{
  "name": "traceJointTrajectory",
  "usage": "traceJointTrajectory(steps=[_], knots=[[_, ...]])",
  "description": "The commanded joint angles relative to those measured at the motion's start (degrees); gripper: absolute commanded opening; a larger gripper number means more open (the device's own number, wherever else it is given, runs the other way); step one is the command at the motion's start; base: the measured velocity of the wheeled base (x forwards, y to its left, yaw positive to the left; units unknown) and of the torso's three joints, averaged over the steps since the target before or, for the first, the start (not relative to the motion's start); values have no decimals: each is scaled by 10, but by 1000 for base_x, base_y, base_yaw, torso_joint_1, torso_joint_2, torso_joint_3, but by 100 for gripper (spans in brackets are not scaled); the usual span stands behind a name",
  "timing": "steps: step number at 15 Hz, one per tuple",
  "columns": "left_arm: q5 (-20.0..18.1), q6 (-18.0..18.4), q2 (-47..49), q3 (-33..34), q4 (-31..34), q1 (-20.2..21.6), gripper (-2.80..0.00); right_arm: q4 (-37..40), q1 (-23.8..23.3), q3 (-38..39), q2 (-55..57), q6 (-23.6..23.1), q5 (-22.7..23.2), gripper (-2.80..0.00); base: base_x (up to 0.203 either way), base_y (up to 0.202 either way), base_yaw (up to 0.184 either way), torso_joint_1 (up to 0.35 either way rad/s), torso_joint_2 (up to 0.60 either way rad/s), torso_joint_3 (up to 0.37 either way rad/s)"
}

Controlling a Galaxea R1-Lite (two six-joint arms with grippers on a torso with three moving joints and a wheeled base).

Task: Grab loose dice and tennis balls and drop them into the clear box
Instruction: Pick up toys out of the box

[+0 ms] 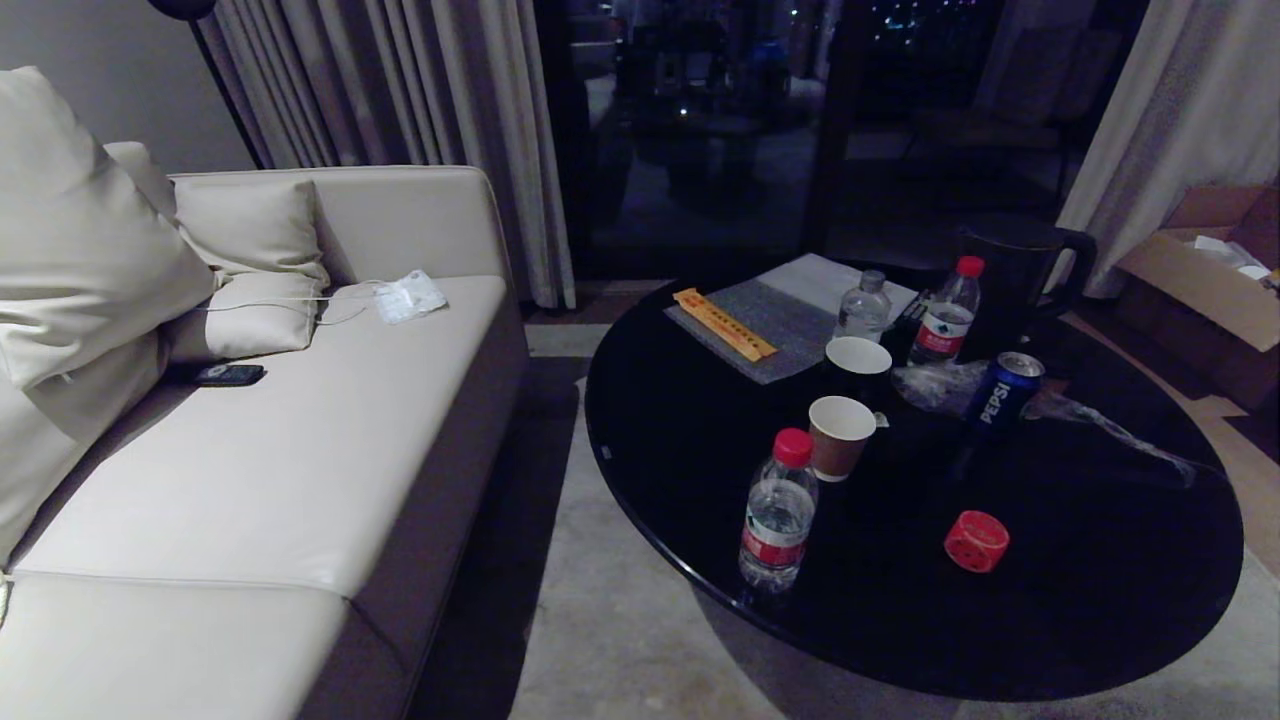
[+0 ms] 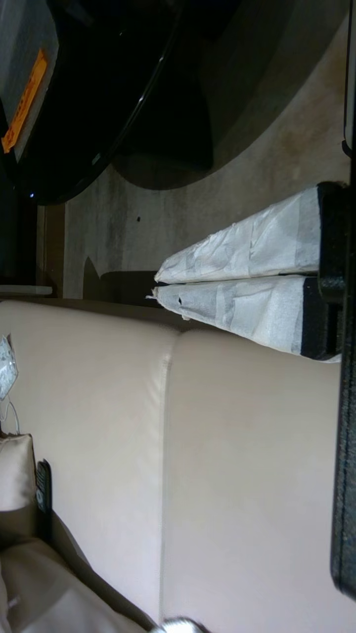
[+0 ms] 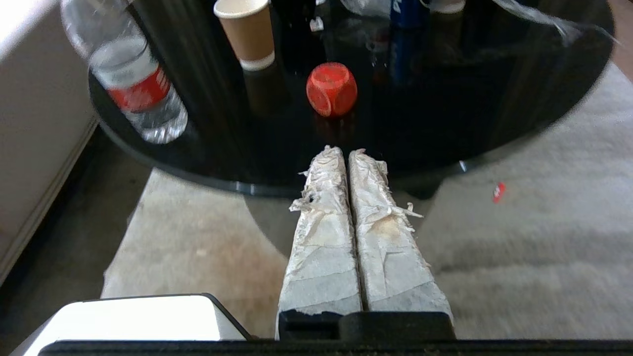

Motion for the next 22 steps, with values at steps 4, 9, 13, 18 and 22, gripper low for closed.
traceJointTrajectory(steps=[4, 9, 13, 18, 22], knots=[[0, 0, 1, 1, 0, 0, -280, 1, 0, 0, 1, 2, 0, -280, 110, 0, 1, 2, 4, 1], [1, -3, 1, 1, 1, 0, -280, 1, 0, 0, 1, -16, 10, -280, 0, 0, 0, 0, 0, 0], [1, -3, 1, 1, 0, 0, -280, 1, 0, 0, 1, -16, 10, -280, 0, 0, 0, 1, 1, -74], [-1, 3, 1, 1, 0, 0, -280, 1, 0, 0, 1, -17, 10, -280, 0, 0, 0, 4, 4, -193], [-1, 5, 1, 1, -1, 0, -280, 1, 1, 0, 1, -18, 10, -280, 0, 0, 0, 2, 1, -205]])
